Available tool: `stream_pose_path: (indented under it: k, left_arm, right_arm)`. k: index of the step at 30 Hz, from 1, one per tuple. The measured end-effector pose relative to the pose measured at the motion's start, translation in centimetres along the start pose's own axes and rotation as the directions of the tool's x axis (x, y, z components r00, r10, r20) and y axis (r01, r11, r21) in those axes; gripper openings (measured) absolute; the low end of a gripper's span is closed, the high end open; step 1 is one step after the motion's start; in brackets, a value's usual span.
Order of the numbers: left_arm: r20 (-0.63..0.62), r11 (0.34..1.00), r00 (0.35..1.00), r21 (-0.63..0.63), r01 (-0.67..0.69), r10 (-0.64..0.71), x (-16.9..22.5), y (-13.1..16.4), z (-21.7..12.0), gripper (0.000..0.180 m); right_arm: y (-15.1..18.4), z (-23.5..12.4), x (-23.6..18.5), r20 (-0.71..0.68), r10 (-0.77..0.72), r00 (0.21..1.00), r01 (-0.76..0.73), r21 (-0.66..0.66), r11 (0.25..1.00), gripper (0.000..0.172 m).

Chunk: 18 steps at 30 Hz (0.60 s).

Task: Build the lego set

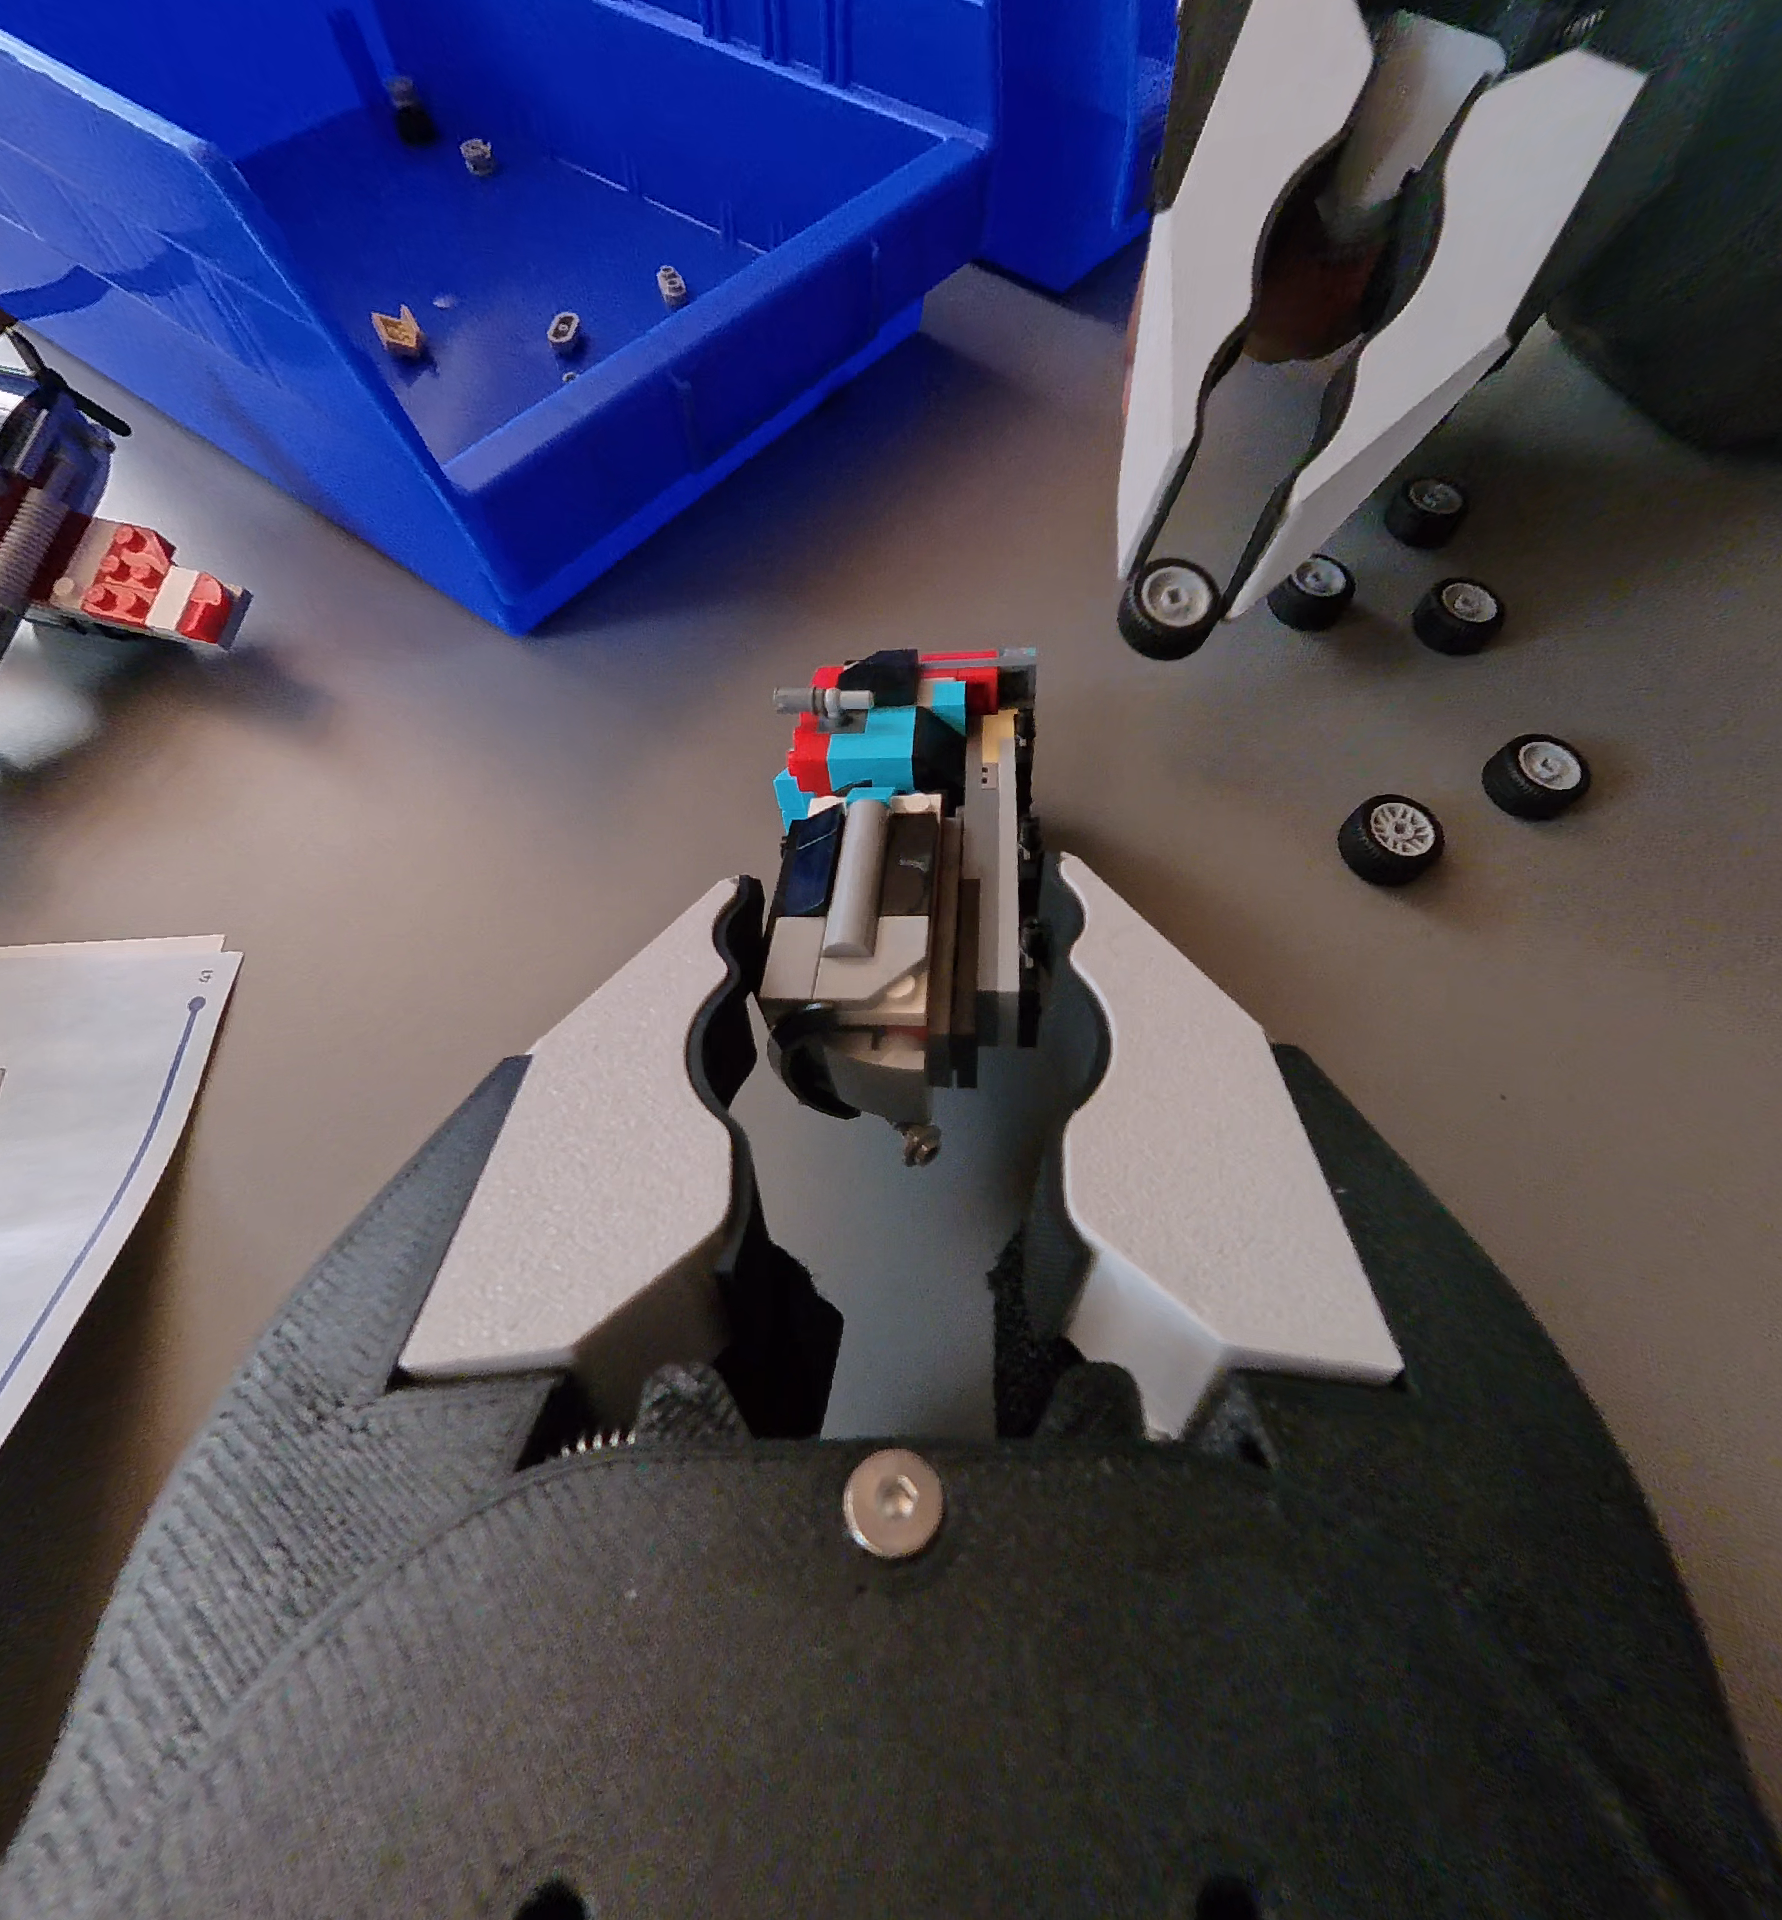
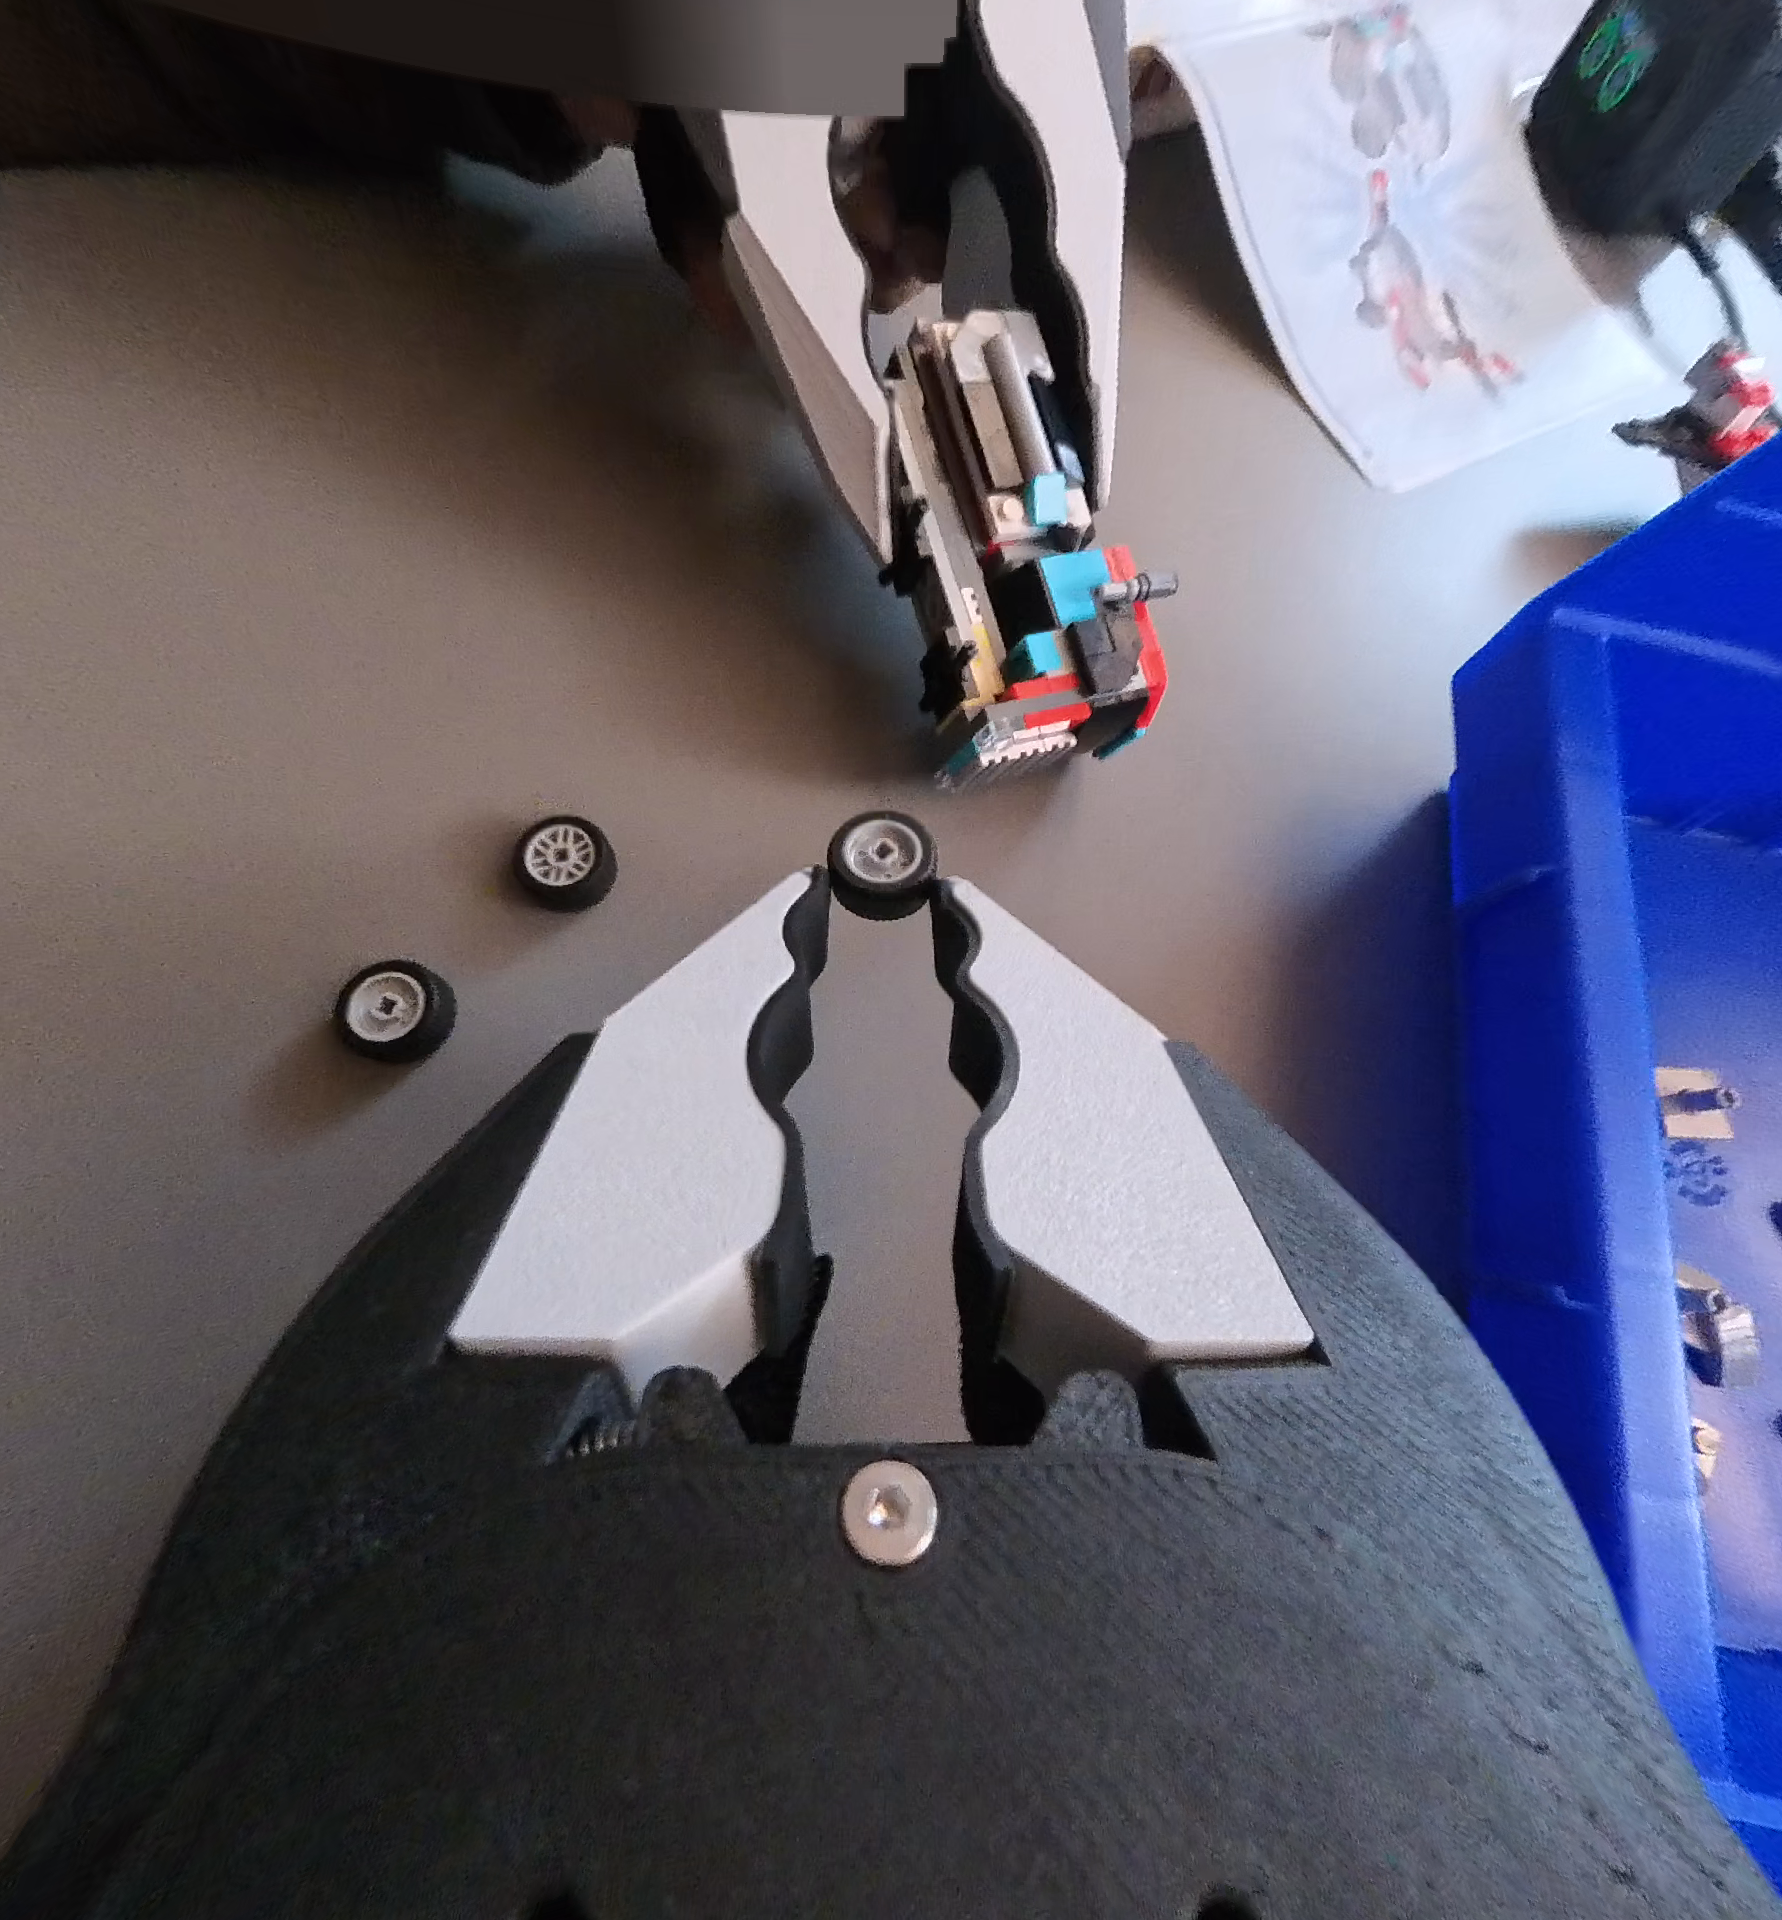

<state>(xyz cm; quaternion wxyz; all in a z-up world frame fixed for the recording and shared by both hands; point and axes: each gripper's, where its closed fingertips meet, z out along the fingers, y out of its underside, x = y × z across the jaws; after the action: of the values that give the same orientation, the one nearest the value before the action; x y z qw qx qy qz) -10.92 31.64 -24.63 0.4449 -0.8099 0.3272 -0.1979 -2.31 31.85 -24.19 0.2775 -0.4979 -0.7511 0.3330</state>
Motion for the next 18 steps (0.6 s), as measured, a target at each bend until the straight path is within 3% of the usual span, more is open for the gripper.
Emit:
stream_pose_path:
  k: [12,18]
  left_arm:
    - [-0.002,1.0,1.0,0.003,0.006,-0.006,0.0,0.0,0.0,0.055]
    - [0.009,1.0,1.0,-0.002,0.003,-0.003,-0.1,0.0,0.0,0.055]
  right_arm:
    - [0.7,0.5,0.2,-0.03,-0.024,0.999,0.022,-0.044,0.999,0.018]
    - [-0.4,1.2,-1.0,-0.016,-0.075,0.997,0.075,-0.014,0.997,0.022]
